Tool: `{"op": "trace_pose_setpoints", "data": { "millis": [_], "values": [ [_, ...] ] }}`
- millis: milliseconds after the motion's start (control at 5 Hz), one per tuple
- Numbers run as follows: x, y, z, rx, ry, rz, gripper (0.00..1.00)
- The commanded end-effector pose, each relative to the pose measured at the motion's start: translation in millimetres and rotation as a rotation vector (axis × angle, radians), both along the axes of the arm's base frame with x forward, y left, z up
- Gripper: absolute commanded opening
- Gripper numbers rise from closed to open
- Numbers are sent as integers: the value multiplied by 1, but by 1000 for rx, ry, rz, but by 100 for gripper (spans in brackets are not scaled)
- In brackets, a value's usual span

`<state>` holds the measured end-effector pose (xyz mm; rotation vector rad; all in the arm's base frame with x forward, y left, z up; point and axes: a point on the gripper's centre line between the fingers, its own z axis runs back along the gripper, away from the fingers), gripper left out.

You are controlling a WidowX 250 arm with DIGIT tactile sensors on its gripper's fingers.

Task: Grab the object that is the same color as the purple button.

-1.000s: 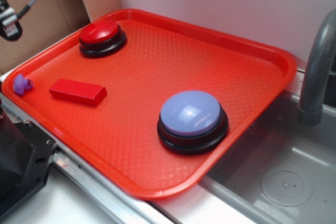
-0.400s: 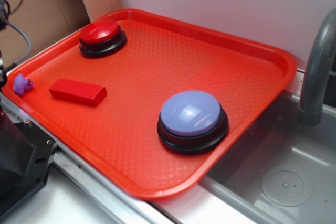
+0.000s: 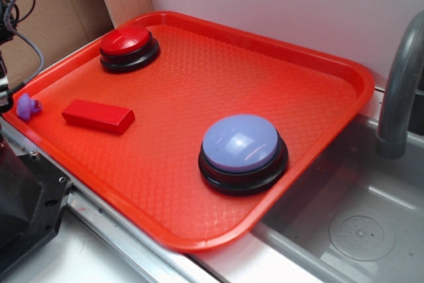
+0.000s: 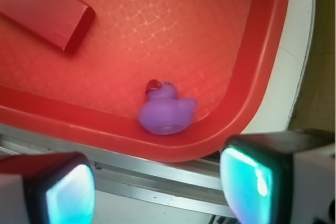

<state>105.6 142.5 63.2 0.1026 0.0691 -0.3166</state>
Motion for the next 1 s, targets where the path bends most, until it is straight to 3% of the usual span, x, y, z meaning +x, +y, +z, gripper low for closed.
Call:
{"op": "trace_pose_setpoints", "data": {
  "millis": [0, 200, 800],
  "values": [
    [4, 6, 6, 18, -8, -2, 100],
    [9, 7, -4, 40, -48, 3, 100],
    [21, 11, -39, 57, -48, 70, 100]
  ]
}}
